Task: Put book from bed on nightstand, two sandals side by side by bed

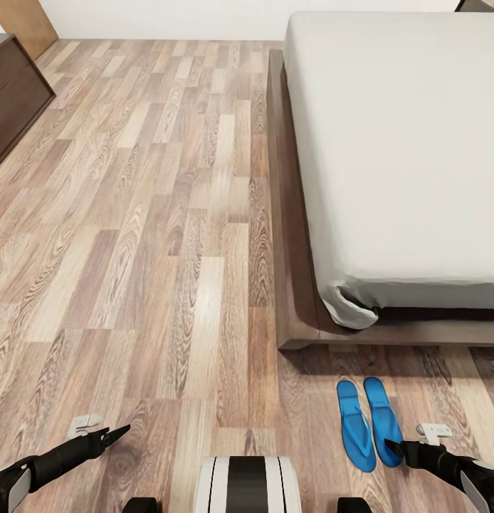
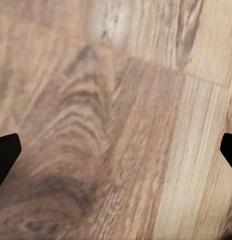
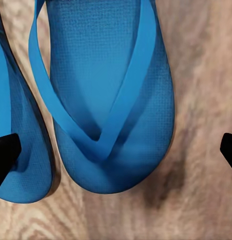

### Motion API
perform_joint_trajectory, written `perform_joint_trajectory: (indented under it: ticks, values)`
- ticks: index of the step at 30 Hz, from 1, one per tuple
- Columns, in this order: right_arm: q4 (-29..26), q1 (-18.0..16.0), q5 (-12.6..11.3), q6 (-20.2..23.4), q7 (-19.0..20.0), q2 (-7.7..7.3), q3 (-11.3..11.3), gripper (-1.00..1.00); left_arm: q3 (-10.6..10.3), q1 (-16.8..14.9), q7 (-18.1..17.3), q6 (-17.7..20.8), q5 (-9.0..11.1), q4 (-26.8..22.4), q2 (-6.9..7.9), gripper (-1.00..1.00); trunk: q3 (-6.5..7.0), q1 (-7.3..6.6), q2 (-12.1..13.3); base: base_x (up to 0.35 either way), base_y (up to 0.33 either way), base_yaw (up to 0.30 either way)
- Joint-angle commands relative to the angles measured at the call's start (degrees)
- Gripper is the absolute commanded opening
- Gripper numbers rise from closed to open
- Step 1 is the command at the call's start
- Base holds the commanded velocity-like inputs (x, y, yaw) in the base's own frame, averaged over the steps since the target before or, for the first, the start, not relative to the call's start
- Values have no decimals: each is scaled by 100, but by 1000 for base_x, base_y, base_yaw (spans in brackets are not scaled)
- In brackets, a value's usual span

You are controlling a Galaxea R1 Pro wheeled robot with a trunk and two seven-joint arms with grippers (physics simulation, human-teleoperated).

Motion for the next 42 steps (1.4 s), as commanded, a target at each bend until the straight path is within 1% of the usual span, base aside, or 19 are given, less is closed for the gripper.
perform_joint_trajectory:
  ticks: [1, 5, 32, 35, 39, 40, 41, 42]
  values:
    - [-4, -2, 17, 28, 38, 2, -47, 100, 49, -5, -22, -5, -55, -1, -1, 100, -3, -1, -1, 0, 0, 0]
    - [-4, -2, 17, 28, 38, 4, -47, 100, 46, -3, -22, -5, -55, -1, -1, 100, -3, -1, -1, 0, 0, 0]
    - [-10, -2, 12, 42, 63, -3, -47, 100, 41, -5, -22, -5, -55, -1, -2, 100, 595, -70, 35, 0, 0, 0]
    - [-10, -2, -6, 54, 86, -38, -48, 100, 40, -8, -22, -5, -55, -1, -8, 100, 662, -78, 39, 0, 0, 0]
    - [-2, -2, -38, 65, 390, -115, -54, 100, 43, -7, -17, -5, -55, -1, -76, 100, 750, -89, 44, 0, 0, 0]
    - [7, -2, -44, 70, 646, -190, -55, 100, 42, -4, -16, -5, -56, -1, -93, 100, 772, -91, 46, 0, 0, 0]
    - [17, -2, -46, 77, 809, -233, -57, 100, 42, -4, -14, -5, -58, -1, -99, 100, 795, -94, 47, 0, 0, 0]
    - [53, -2, -48, 103, 1189, -322, -60, 100, 41, -4, -10, -5, -57, -1, -111, 100, 817, -96, 48, 0, 0, 0]
